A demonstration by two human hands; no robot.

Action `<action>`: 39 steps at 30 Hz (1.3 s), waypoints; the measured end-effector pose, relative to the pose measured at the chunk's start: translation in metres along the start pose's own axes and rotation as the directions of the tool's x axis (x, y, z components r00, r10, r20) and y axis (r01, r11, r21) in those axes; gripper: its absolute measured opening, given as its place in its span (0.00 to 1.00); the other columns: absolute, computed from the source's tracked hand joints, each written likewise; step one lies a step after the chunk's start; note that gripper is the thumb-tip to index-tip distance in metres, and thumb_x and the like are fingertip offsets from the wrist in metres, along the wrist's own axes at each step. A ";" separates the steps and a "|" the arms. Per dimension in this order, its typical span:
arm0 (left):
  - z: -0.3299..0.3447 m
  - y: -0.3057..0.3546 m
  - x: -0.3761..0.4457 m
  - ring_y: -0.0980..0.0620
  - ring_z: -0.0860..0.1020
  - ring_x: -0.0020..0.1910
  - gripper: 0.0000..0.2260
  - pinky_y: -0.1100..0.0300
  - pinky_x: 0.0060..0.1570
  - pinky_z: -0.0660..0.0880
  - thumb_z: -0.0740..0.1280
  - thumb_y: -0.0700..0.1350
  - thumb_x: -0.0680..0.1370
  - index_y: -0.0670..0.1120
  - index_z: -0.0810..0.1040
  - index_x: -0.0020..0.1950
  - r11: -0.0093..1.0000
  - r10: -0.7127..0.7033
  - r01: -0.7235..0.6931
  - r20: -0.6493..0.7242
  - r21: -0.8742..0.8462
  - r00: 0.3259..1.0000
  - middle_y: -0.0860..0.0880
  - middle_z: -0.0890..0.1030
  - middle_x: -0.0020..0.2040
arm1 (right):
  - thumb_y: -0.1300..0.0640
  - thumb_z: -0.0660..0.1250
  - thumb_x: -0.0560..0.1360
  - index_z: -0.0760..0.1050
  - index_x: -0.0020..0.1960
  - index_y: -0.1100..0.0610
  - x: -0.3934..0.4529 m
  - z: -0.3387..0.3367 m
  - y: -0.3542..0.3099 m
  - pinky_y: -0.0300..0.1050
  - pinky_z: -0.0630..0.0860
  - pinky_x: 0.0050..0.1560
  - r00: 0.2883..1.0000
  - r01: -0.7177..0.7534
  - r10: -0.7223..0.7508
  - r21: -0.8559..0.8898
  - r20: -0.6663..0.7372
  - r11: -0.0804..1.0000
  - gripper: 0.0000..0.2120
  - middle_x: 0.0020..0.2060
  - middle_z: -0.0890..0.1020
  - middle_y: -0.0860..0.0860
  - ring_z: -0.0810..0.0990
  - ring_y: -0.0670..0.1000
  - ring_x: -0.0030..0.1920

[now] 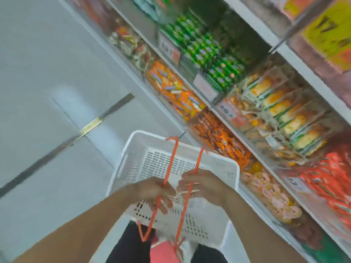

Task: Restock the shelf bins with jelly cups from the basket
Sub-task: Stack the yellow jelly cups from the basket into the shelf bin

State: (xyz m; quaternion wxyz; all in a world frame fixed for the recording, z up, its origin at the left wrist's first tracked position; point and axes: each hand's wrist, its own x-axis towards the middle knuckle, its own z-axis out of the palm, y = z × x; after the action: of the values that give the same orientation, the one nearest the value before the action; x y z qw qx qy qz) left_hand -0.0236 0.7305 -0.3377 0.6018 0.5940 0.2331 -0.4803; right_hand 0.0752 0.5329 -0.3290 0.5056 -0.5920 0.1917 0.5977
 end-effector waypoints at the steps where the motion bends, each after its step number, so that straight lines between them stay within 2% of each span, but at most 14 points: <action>1: -0.020 -0.001 -0.018 0.61 0.79 0.28 0.08 0.70 0.27 0.70 0.62 0.37 0.82 0.38 0.76 0.60 0.996 0.000 -0.001 -0.013 -0.088 1.000 0.37 0.81 0.49 | 0.61 0.71 0.76 0.77 0.56 0.61 0.001 0.020 -0.019 0.59 0.80 0.55 1.000 0.005 -0.005 -0.004 0.014 1.000 0.10 0.51 0.85 0.62 0.84 0.63 0.55; 3: -0.060 -0.003 -0.056 0.55 0.82 0.31 0.08 0.66 0.29 0.70 0.65 0.42 0.81 0.38 0.77 0.56 0.987 0.039 -0.043 -0.029 -0.158 0.999 0.41 0.83 0.45 | 0.60 0.71 0.76 0.76 0.59 0.59 0.004 0.063 -0.055 0.59 0.79 0.58 0.999 0.032 -0.032 -0.019 0.030 0.999 0.12 0.53 0.85 0.60 0.84 0.61 0.55; 5: -0.106 -0.003 -0.095 0.46 0.83 0.38 0.11 0.59 0.38 0.73 0.68 0.48 0.78 0.42 0.80 0.54 0.974 0.083 -0.095 -0.069 -0.206 0.994 0.40 0.86 0.46 | 0.60 0.71 0.75 0.75 0.61 0.57 0.009 0.104 -0.092 0.55 0.79 0.56 0.997 0.077 -0.076 -0.056 0.024 0.995 0.16 0.55 0.85 0.58 0.85 0.58 0.53; 8: -0.163 -0.010 -0.135 0.41 0.80 0.35 0.16 0.50 0.50 0.78 0.73 0.49 0.68 0.40 0.82 0.49 0.900 0.104 -0.208 -0.275 -0.382 0.956 0.36 0.83 0.38 | 0.59 0.72 0.73 0.73 0.63 0.56 0.020 0.162 -0.150 0.49 0.76 0.48 0.984 0.170 -0.165 -0.086 0.061 0.982 0.19 0.56 0.84 0.55 0.84 0.56 0.50; 10: -0.200 -0.014 -0.155 0.44 0.75 0.29 0.16 0.49 0.48 0.79 0.73 0.48 0.64 0.38 0.82 0.44 0.815 0.070 -0.304 -0.436 -0.494 0.897 0.37 0.76 0.30 | 0.59 0.71 0.73 0.73 0.62 0.55 0.032 0.203 -0.191 0.47 0.73 0.44 0.973 0.219 -0.210 -0.085 0.101 0.972 0.19 0.55 0.83 0.53 0.83 0.56 0.50; 12: -0.240 -0.017 -0.171 0.47 0.69 0.24 0.08 0.52 0.40 0.77 0.69 0.43 0.71 0.38 0.81 0.41 0.714 0.025 -0.409 -0.563 -0.568 0.826 0.42 0.68 0.26 | 0.60 0.70 0.75 0.73 0.62 0.55 0.048 0.245 -0.232 0.47 0.72 0.44 0.957 0.260 -0.244 -0.091 0.157 0.961 0.16 0.56 0.81 0.54 0.83 0.55 0.50; 14: -0.284 -0.019 -0.187 0.50 0.61 0.24 0.06 0.57 0.31 0.68 0.65 0.39 0.75 0.39 0.79 0.42 0.634 -0.023 -0.495 -0.654 -0.594 0.756 0.45 0.63 0.26 | 0.61 0.69 0.76 0.75 0.61 0.55 0.068 0.290 -0.274 0.46 0.73 0.44 0.936 0.299 -0.265 -0.130 0.231 0.945 0.14 0.57 0.80 0.54 0.83 0.55 0.50; 16: -0.330 -0.019 -0.205 0.51 0.55 0.25 0.04 0.59 0.28 0.59 0.65 0.39 0.75 0.40 0.77 0.41 0.562 -0.059 -0.574 -0.720 -0.596 0.691 0.48 0.59 0.27 | 0.61 0.68 0.77 0.76 0.63 0.57 0.088 0.336 -0.315 0.45 0.74 0.44 0.908 0.347 -0.285 -0.170 0.308 0.922 0.14 0.53 0.79 0.53 0.82 0.54 0.50; 19: -0.400 -0.020 -0.232 0.52 0.53 0.26 0.08 0.61 0.24 0.55 0.65 0.40 0.76 0.44 0.70 0.38 0.452 -0.129 -0.682 -0.798 -0.575 0.588 0.49 0.57 0.28 | 0.63 0.65 0.79 0.78 0.62 0.56 0.120 0.409 -0.374 0.43 0.71 0.44 0.857 0.400 -0.297 -0.180 0.421 0.899 0.13 0.42 0.79 0.47 0.76 0.50 0.42; 21: -0.444 -0.022 -0.252 0.54 0.54 0.25 0.10 0.62 0.23 0.55 0.64 0.41 0.77 0.47 0.67 0.38 0.380 -0.196 -0.735 -0.825 -0.562 0.529 0.51 0.59 0.27 | 0.64 0.63 0.79 0.77 0.59 0.56 0.139 0.459 -0.414 0.42 0.69 0.42 0.853 0.391 -0.276 -0.192 0.443 0.900 0.11 0.39 0.78 0.46 0.72 0.47 0.37; 25: -0.518 -0.033 -0.288 0.55 0.62 0.25 0.03 0.63 0.24 0.57 0.65 0.43 0.78 0.46 0.71 0.47 0.288 -0.299 -0.822 -0.861 -0.492 0.411 0.50 0.69 0.32 | 0.62 0.63 0.79 0.74 0.47 0.58 0.171 0.553 -0.484 0.43 0.71 0.46 0.845 0.353 -0.217 -0.202 0.489 0.914 0.02 0.38 0.73 0.52 0.72 0.50 0.39; 30: -0.600 -0.056 -0.333 0.54 0.66 0.24 0.09 0.64 0.23 0.60 0.61 0.34 0.80 0.43 0.78 0.56 0.190 -0.553 -0.907 -0.804 -0.376 0.217 0.48 0.73 0.33 | 0.55 0.68 0.77 0.79 0.54 0.57 0.205 0.672 -0.545 0.52 0.74 0.48 0.854 0.283 -0.112 -0.273 0.507 0.920 0.09 0.48 0.81 0.54 0.80 0.56 0.49; 36: -0.725 -0.099 -0.384 0.56 0.64 0.21 0.11 0.67 0.21 0.57 0.60 0.34 0.80 0.44 0.79 0.54 0.108 -0.631 -0.957 -0.762 -0.270 0.144 0.49 0.73 0.32 | 0.54 0.66 0.75 0.77 0.65 0.60 0.268 0.821 -0.597 0.48 0.72 0.39 0.839 0.336 -0.116 -0.338 0.532 0.879 0.20 0.55 0.80 0.56 0.81 0.58 0.49; 39: -0.793 -0.121 -0.418 0.56 0.65 0.21 0.10 0.67 0.21 0.57 0.60 0.35 0.80 0.44 0.79 0.54 0.084 -0.650 -0.959 -0.744 -0.271 0.153 0.49 0.74 0.33 | 0.56 0.66 0.76 0.78 0.58 0.61 0.289 0.897 -0.623 0.47 0.72 0.41 0.829 0.335 -0.097 -0.351 0.551 0.874 0.14 0.53 0.81 0.57 0.80 0.58 0.49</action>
State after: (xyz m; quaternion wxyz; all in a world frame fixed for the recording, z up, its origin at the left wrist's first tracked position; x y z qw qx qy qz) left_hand -0.0768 1.6209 -0.1882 0.5722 0.1886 0.6611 0.4472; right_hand 0.1931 1.6432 -0.1571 0.4597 -0.5248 -0.1589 0.6985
